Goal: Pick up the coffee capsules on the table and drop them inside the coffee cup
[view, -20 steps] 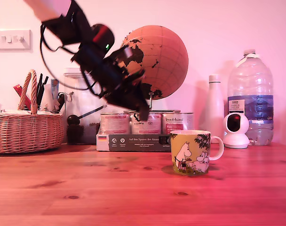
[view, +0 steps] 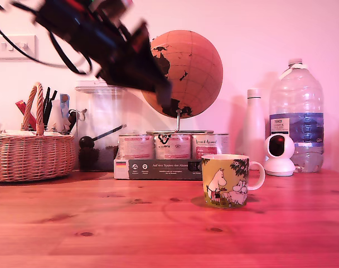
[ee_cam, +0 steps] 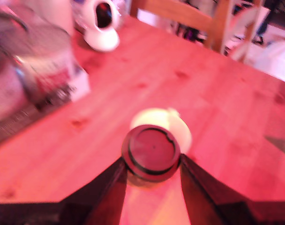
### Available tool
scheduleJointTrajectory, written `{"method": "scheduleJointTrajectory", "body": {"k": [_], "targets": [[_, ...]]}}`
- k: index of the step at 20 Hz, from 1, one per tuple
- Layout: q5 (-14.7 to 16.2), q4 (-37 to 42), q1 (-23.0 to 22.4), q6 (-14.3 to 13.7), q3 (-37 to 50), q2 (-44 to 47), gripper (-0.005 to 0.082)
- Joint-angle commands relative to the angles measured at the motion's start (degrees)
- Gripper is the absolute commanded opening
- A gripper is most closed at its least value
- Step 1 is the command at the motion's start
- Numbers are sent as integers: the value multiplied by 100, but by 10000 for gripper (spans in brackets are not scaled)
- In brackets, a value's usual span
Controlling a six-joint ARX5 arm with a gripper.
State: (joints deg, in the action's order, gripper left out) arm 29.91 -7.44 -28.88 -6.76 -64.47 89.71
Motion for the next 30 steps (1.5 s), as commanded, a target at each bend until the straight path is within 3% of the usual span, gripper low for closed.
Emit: {"method": "scheduleJointTrajectory", "body": {"k": [1,7,17,21,30], "targets": [[13,44,-125,46,192,-7,250],[0,181,-411,74,203,-9,250],[-820,540,-826,188,188,-4,250],[-946,562,-942,190,81,-2,248],[-944,-461,-1023,105,-1226,914,248]]}}
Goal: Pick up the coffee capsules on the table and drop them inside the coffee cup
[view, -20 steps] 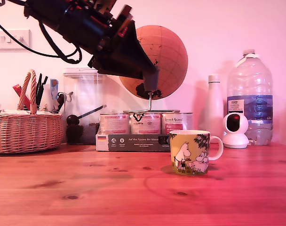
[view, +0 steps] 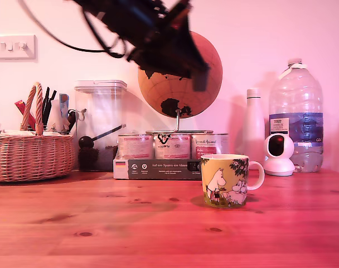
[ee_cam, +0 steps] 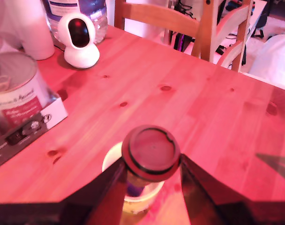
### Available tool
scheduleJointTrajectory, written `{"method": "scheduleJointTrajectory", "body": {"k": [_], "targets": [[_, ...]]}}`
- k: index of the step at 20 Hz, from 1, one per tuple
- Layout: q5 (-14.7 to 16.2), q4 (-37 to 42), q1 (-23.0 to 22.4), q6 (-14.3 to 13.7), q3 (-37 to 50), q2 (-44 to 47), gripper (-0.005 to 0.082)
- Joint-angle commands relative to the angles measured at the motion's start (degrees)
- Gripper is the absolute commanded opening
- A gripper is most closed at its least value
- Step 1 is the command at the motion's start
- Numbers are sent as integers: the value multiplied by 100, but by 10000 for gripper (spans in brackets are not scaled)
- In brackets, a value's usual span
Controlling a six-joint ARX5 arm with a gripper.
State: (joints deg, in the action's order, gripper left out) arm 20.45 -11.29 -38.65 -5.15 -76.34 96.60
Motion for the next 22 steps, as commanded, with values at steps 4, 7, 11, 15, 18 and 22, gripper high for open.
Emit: {"method": "scheduleJointTrajectory", "body": {"k": [4,7,11,15,18,22], "targets": [[0,-881,-92,-133,-927,833,248],[0,-1449,-140,-190,-1580,1309,248],[-7,-1888,-212,-240,-2096,1792,248],[-87,-2247,-262,-243,-2503,2288,248],[-223,-2457,-264,-310,-2798,2645,248],[-385,-2559,-273,-389,-2979,2907,248]]}}
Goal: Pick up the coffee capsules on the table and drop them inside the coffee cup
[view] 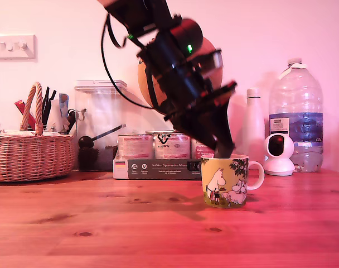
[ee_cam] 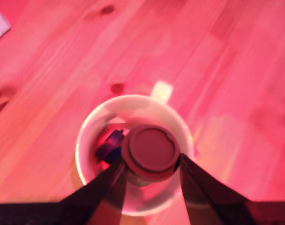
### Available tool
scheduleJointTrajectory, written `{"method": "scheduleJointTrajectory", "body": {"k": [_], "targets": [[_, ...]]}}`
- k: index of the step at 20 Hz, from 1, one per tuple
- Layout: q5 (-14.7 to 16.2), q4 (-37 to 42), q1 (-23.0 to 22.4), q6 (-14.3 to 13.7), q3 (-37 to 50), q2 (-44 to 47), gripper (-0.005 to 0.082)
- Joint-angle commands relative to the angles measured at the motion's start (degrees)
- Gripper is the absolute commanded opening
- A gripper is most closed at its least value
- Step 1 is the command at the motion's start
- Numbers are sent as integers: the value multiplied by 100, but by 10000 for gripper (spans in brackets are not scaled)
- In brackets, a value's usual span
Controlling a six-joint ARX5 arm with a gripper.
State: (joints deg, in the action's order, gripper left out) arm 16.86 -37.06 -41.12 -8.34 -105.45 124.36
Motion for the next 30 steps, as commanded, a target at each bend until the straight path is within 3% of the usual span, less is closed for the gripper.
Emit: {"method": "scheduleJointTrajectory", "body": {"k": [1,13,14,16,17,18,30], "targets": [[-39,9,-28,-70,-70,151,248],[-85,7,-28,-70,-74,168,255],[-83,57,-28,-66,-74,168,284],[-39,146,-28,-70,-74,166,579],[-48,151,-28,-70,-74,166,686],[-44,151,-31,-72,-74,166,733],[0,138,-31,-70,-111,122,707]]}}
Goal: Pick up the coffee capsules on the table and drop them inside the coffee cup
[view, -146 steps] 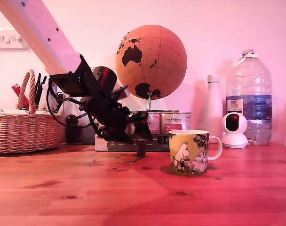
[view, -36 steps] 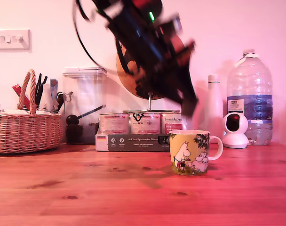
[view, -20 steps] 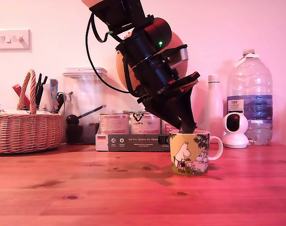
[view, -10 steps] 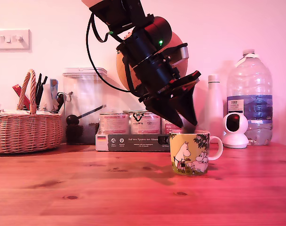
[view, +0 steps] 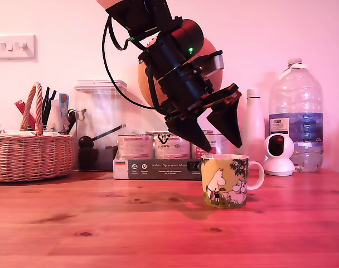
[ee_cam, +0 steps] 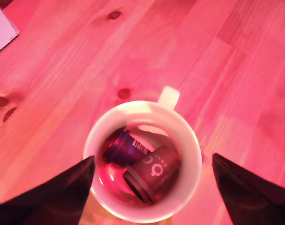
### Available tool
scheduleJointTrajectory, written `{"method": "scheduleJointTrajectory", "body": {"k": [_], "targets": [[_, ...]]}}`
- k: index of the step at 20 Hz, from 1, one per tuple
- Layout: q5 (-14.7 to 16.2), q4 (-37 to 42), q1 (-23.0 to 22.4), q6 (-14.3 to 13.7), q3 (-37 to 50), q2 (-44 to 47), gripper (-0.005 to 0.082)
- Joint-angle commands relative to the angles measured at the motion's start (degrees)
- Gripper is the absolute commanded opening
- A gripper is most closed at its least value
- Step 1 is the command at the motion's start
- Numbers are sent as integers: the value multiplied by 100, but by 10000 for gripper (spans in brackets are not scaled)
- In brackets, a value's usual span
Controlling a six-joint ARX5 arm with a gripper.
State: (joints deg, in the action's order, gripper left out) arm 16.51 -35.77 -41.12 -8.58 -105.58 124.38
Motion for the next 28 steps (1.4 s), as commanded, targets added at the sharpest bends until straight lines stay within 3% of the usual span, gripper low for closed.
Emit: {"method": "scheduleJointTrajectory", "body": {"k": [1,4,7,8,9,21,28], "targets": [[68,-55,-31,-46,-153,116,681],[101,-321,-28,-48,-376,24,503],[103,-407,-28,-46,-422,-177,99],[103,-396,-28,-46,-422,-256,8],[101,-358,-28,-46,-422,-319,-23],[98,-498,302,-37,-133,-1200,-23],[81,492,614,177,1659,-2212,-23]]}}
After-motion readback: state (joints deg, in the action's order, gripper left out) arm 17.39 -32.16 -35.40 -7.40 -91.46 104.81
